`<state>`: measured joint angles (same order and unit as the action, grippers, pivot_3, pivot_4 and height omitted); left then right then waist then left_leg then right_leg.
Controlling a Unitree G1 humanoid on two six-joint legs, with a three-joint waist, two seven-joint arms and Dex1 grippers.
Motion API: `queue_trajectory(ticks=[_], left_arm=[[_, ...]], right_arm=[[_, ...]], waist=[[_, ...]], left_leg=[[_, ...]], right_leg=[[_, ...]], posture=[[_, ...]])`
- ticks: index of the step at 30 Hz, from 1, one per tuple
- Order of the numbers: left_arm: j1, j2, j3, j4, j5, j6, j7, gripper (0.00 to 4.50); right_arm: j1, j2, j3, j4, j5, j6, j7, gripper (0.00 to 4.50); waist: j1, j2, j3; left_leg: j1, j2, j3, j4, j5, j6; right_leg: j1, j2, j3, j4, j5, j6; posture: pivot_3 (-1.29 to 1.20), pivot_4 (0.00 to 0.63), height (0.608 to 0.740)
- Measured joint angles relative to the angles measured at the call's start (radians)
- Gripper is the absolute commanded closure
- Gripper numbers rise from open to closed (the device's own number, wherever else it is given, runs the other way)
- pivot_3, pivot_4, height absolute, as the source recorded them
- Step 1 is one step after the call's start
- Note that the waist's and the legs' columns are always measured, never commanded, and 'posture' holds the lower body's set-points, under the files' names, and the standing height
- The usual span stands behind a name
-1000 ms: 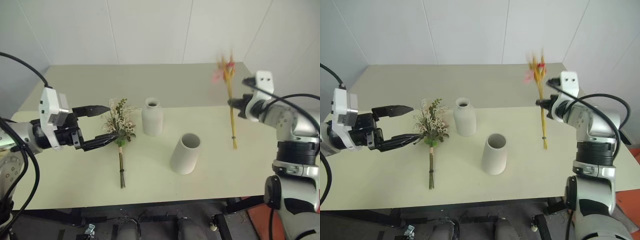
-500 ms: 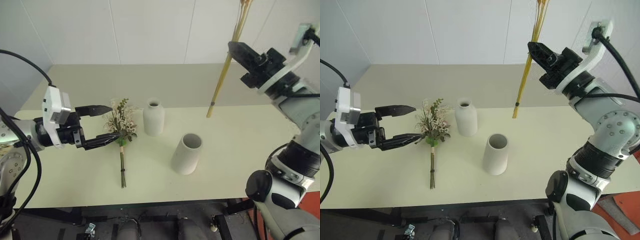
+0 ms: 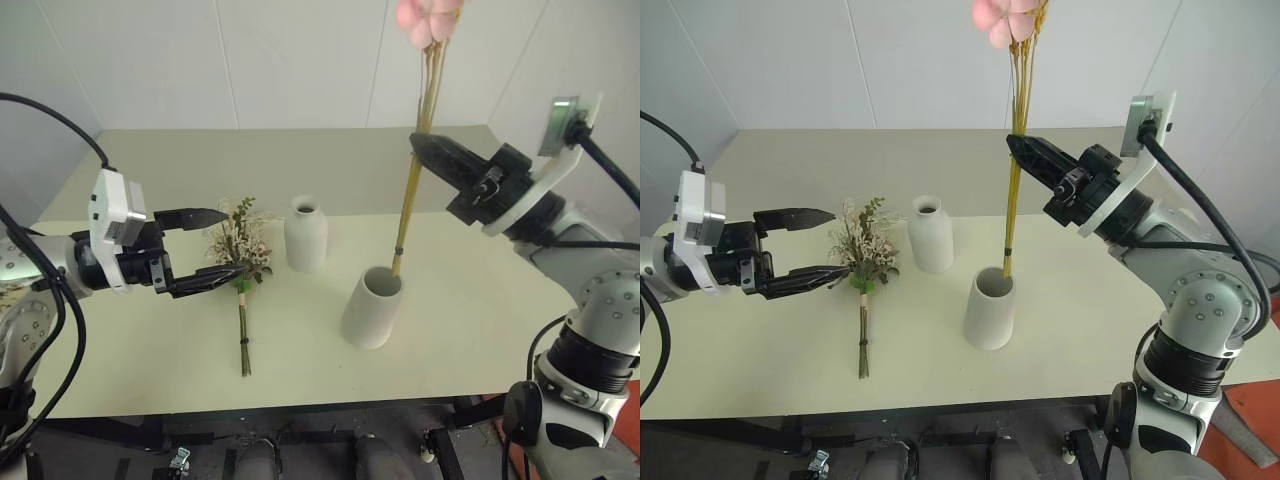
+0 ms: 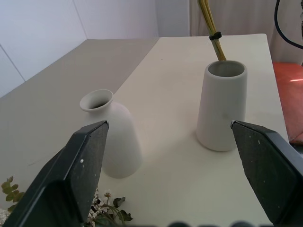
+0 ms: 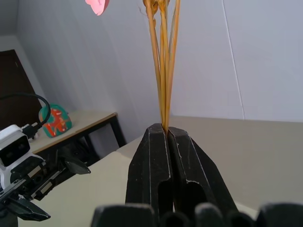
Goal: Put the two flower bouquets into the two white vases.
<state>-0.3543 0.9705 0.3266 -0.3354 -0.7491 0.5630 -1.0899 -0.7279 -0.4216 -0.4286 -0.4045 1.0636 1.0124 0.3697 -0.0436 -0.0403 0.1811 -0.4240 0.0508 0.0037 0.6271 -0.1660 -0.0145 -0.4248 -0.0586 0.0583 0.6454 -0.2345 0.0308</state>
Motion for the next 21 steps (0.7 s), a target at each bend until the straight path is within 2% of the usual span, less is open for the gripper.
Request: queue_trajectory(ticks=[11,12,15,21], left_arm=[[0.0,0.0,0.0,0.0,0.0,0.004,0.0,0.0],[0.0,0.0,0.0,0.0,0.0,0.004,0.0,0.0],[0.0,0.0,0.0,0.001,0.001,0.004,-0.001,0.0],[-0.002,0.001,-0.004,0.013,0.002,0.004,-0.003,0.0]], right_arm=[[0.126,-0.008,0.104,-0.025,-0.044,-0.13,0.044,4.48],[0.143,-0.011,0.109,-0.025,-0.049,-0.136,0.051,3.97],[0.209,-0.04,0.11,-0.027,-0.035,-0.14,0.111,3.13],[0.35,-0.105,0.123,-0.038,-0.019,-0.182,0.316,1.05]], waist=[[0.0,0.0,0.0],[0.001,0.0,0.0],[0.003,0.0,0.0],[0.004,0.0,0.0]], left_leg=[[0.0,0.0,0.0,0.0,0.0,0.0],[0.0,0.0,0.0,0.0,0.0,0.0],[0.0,0.0,0.0,0.0,0.0,0.0],[0.001,0.0,0.0,0.0,0.0,0.0]], right_leg=[[0.0,0.0,0.0,0.0,-0.001,0.002],[0.0,0.0,0.0,0.0,-0.001,0.002],[0.0,0.0,0.0,-0.001,-0.001,0.002],[0.001,0.0,0.0,-0.001,-0.003,0.006]], posture=[[0.0,0.15,0.74],[0.0,0.15,0.74],[0.0,0.15,0.74],[0.0,0.15,0.74]])
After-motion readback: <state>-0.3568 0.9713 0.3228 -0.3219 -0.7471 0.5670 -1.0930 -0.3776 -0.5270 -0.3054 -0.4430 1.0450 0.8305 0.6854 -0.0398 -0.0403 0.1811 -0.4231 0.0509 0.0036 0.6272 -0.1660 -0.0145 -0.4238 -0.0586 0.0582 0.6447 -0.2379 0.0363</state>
